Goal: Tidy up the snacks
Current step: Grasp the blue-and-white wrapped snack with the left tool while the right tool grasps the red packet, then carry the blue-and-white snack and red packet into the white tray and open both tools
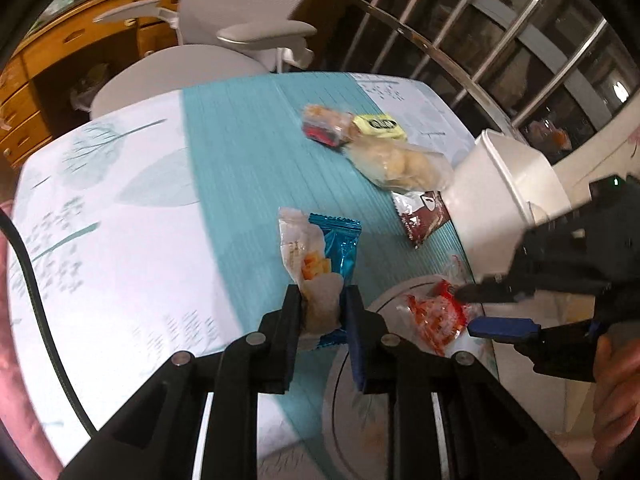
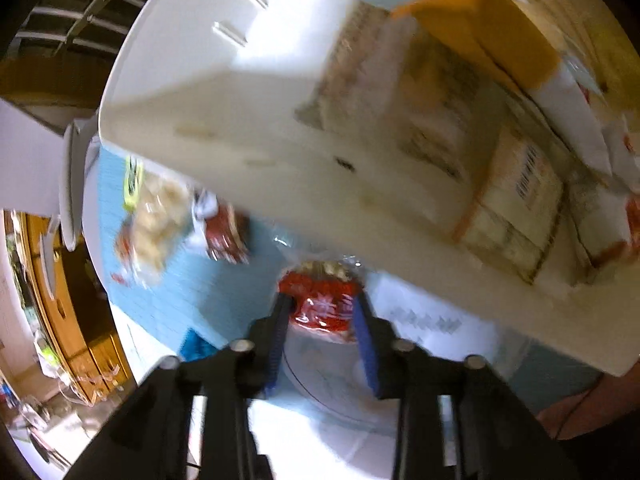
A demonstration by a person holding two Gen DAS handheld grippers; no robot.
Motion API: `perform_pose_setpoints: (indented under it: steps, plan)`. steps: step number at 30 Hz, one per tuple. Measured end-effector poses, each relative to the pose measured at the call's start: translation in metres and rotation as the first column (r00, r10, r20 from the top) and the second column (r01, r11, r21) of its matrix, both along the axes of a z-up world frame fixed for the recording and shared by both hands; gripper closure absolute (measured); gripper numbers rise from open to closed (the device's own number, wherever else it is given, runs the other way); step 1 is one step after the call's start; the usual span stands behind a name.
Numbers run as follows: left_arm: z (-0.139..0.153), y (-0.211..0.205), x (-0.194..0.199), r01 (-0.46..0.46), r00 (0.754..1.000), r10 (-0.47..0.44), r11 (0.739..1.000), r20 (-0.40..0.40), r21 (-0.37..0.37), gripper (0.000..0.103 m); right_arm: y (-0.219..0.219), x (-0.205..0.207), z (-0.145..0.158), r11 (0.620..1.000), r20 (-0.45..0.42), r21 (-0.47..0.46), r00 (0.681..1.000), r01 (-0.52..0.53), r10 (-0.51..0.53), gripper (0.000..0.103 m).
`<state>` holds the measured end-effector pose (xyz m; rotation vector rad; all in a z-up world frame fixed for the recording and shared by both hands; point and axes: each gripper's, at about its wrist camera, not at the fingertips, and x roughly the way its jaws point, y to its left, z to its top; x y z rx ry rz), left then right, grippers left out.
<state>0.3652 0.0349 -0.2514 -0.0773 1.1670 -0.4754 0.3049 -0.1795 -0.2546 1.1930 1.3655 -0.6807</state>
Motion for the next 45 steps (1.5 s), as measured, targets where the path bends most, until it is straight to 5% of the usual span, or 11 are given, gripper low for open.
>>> perform_pose_setpoints:
  steps: [4, 10, 12, 14, 16, 25, 32, 35, 45]
  plan:
    - [0.015, 0.019, -0.018, -0.035, 0.999, 0.035, 0.999, -0.006, 0.003, 0.084, 0.015, -0.006, 0.016, 0.996, 0.037, -0.01, 0.995, -0.093, 0.094, 0.091]
    - [0.042, 0.047, -0.056, -0.092, 0.996, 0.092, 0.995, 0.006, -0.034, 0.084, 0.024, -0.022, 0.027, 0.995, 0.092, -0.019, 0.991, -0.095, 0.096, 0.091]
    - [0.049, 0.055, -0.068, -0.1, 0.995, 0.101, 0.994, 0.013, -0.041, 0.084, 0.022, -0.024, 0.032, 0.993, 0.128, -0.062, 0.986, -0.097, 0.104, 0.082]
    - [0.054, 0.06, -0.08, -0.104, 0.994, 0.105, 0.994, 0.024, -0.045, 0.084, 0.019, -0.023, 0.034, 0.988, 0.155, -0.117, 0.981, -0.104, 0.121, 0.056]
    - [0.057, 0.064, -0.088, -0.11, 0.993, 0.111, 0.993, 0.028, -0.043, 0.084, 0.018, -0.02, 0.027, 0.987, 0.158, -0.129, 0.98, -0.101, 0.121, 0.053]
    - [0.057, 0.085, -0.119, -0.138, 0.99, 0.138, 0.99, 0.003, -0.037, 0.084, 0.021, -0.002, -0.008, 0.982, 0.104, -0.104, 0.98, -0.158, 0.169, 0.052]
    - [0.057, 0.098, -0.137, -0.143, 0.99, 0.143, 0.99, -0.02, -0.014, 0.083, 0.039, 0.017, -0.001, 0.938, 0.04, -0.204, 0.955, -0.279, 0.293, 0.05]
    - [0.062, 0.102, -0.139, -0.144, 0.989, 0.144, 0.99, -0.014, -0.008, 0.083, 0.031, 0.012, 0.005, 0.922, 0.047, -0.221, 0.941, -0.318, 0.336, 0.058]
    - [0.079, 0.099, -0.142, -0.127, 0.992, 0.128, 0.991, 0.008, -0.029, 0.083, 0.034, -0.017, 0.004, 0.89, 0.093, -0.214, 0.898, -0.403, 0.43, 0.062]
